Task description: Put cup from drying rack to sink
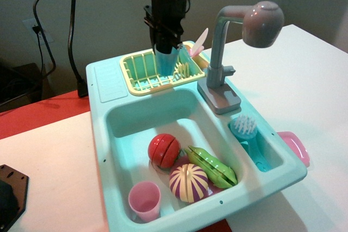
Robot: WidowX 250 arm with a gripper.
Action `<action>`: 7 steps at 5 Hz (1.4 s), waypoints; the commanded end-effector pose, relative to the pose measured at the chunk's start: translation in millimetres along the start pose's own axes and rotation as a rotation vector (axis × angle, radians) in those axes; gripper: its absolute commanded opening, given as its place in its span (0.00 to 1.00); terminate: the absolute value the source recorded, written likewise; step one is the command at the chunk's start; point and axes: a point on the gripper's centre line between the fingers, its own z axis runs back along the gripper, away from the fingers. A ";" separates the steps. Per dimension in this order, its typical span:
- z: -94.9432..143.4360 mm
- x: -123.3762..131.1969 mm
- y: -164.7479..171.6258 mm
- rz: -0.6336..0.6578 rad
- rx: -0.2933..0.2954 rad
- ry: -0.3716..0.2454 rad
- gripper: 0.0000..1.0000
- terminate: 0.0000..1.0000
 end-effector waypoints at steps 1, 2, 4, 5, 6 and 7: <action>13.2 -26.2 -39.8 -0.127 0.006 -0.044 0.00 0.00; -11.2 -36.1 -52.1 -0.146 0.023 0.000 0.00 0.00; -56.8 -44.9 -43.9 -0.129 0.080 0.038 0.00 0.00; -61.6 -46.4 -42.2 -0.127 0.091 0.040 0.00 0.00; -59.1 -45.3 -39.3 -0.107 0.104 0.028 0.00 0.00; -51.9 -45.3 -35.5 -0.097 0.111 0.020 1.00 0.00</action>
